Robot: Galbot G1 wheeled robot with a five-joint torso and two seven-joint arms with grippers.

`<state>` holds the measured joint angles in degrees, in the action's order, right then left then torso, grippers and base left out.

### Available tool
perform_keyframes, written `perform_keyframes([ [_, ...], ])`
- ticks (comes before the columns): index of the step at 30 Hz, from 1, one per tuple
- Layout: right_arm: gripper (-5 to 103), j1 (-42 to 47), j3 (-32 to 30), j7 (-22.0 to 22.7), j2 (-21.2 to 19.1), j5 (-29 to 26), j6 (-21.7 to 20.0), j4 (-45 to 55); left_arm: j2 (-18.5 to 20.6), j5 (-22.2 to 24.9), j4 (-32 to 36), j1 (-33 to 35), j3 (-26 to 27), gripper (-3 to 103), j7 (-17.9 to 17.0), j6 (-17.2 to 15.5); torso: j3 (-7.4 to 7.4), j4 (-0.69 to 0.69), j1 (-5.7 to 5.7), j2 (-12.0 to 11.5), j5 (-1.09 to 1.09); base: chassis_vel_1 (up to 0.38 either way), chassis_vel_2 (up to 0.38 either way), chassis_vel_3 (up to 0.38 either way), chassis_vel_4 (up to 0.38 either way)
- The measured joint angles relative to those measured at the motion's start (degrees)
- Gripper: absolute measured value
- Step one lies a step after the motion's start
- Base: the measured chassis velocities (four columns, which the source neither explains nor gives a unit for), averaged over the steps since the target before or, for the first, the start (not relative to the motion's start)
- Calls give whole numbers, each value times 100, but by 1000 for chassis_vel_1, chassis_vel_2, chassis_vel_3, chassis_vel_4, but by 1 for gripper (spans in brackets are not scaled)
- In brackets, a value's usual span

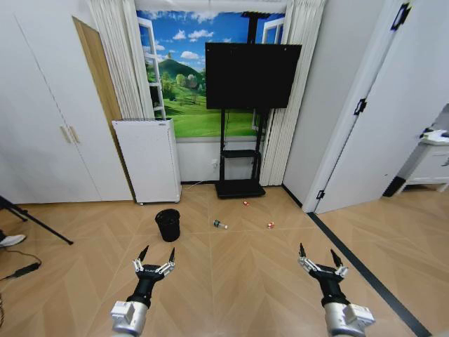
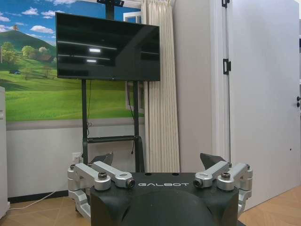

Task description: Pick up the trash bin and place the garbage on the floor into it.

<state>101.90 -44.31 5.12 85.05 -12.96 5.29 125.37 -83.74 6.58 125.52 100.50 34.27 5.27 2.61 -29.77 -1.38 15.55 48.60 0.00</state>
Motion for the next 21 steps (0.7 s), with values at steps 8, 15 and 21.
perform_keyframes([
  [8,100,60,9,-149,42,-2,-22,5,-7,-18,32,72,-31,99,-1,7,0,0,0,0,0,0,0,0,0],
  [15,100,35,48,-253,40,-31,63,-107,-10,-17,45,122,40,99,-8,36,0,0,-1,0,0,0,0,0,0],
  [21,100,8,83,-258,51,-30,74,-138,-22,-11,45,124,106,99,-57,46,0,0,-1,1,0,-65,73,65,-74],
])
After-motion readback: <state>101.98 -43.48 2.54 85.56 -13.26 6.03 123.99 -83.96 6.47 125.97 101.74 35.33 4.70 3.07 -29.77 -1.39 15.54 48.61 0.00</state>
